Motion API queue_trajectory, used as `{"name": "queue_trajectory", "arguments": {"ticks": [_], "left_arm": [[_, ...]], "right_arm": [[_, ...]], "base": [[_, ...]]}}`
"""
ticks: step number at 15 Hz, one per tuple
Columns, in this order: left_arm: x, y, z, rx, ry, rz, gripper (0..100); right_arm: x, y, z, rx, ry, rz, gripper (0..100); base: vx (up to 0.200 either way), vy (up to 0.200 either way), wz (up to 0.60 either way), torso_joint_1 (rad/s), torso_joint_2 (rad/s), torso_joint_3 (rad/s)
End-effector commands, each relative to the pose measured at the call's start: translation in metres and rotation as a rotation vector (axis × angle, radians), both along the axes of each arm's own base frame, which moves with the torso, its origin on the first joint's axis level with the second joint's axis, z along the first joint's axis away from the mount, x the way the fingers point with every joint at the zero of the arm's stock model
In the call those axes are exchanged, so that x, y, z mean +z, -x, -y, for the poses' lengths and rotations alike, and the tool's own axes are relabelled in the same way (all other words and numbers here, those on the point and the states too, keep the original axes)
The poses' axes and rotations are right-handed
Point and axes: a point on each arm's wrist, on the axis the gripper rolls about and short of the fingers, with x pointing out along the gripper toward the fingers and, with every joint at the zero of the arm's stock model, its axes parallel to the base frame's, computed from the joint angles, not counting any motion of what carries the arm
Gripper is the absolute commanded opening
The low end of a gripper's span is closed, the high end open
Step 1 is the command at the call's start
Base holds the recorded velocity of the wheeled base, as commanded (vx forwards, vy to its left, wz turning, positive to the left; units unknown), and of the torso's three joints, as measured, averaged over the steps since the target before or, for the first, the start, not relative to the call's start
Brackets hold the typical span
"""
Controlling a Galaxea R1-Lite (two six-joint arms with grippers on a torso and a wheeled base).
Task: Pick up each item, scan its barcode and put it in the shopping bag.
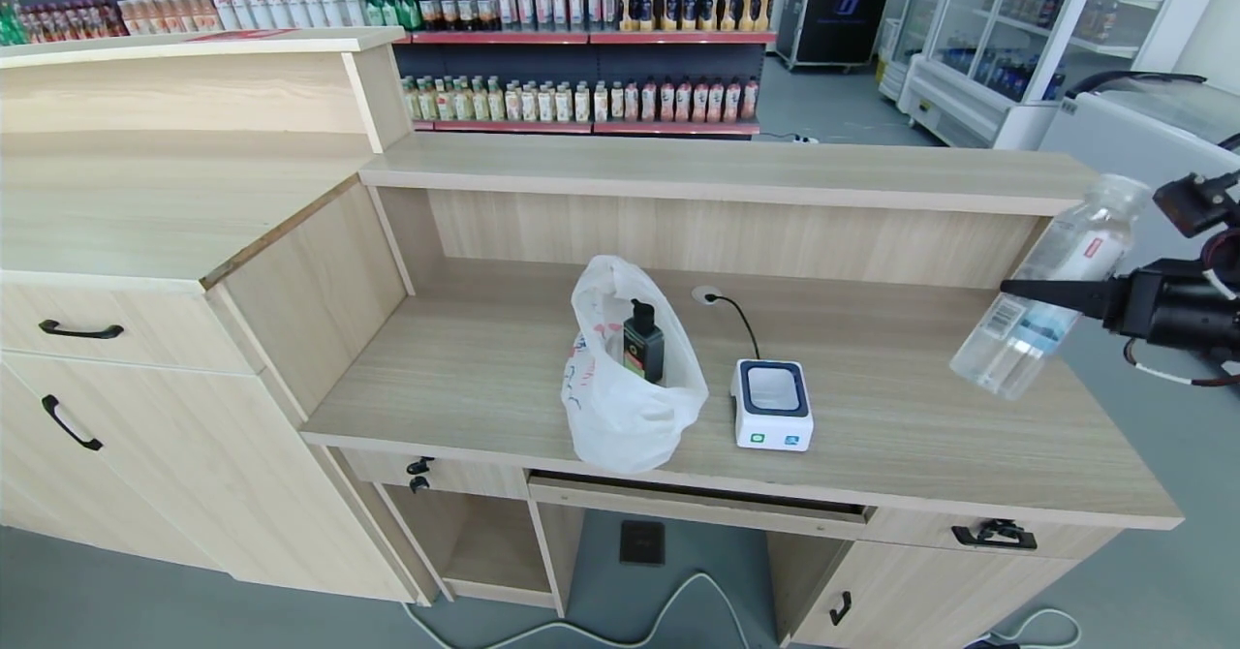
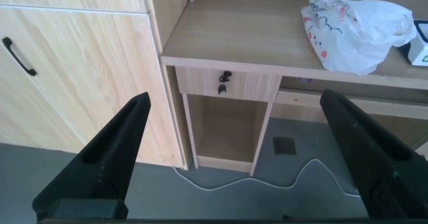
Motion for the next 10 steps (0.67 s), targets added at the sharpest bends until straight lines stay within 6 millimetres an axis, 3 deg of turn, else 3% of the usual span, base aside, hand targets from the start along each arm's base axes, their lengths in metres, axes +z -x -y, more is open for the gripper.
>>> {"name": "queue_trajectory", "arguments": {"ticks": [1,4,10], "left_arm": [[0.000,0.000,0.000,0.001,0.000,0.001,100],[0.000,0.000,0.000,0.001,0.000,0.001,100],[0.000,0.000,0.000,0.001,0.000,-0.002,100]], "right_arm": [[0.052,0.043,-0.042,0.129,-0.016,0.084,0],[0.082,0.080,-0.083,0.253,-0.093,0.045,0],[0.107,0.122,-0.120,0.434,-0.111,0.049,0]], "base": [[0.000,0.000,0.00,0.000,0.00,0.000],[0.000,0.000,0.00,0.000,0.00,0.000],[0.000,0.000,0.00,0.000,0.00,0.000]]}}
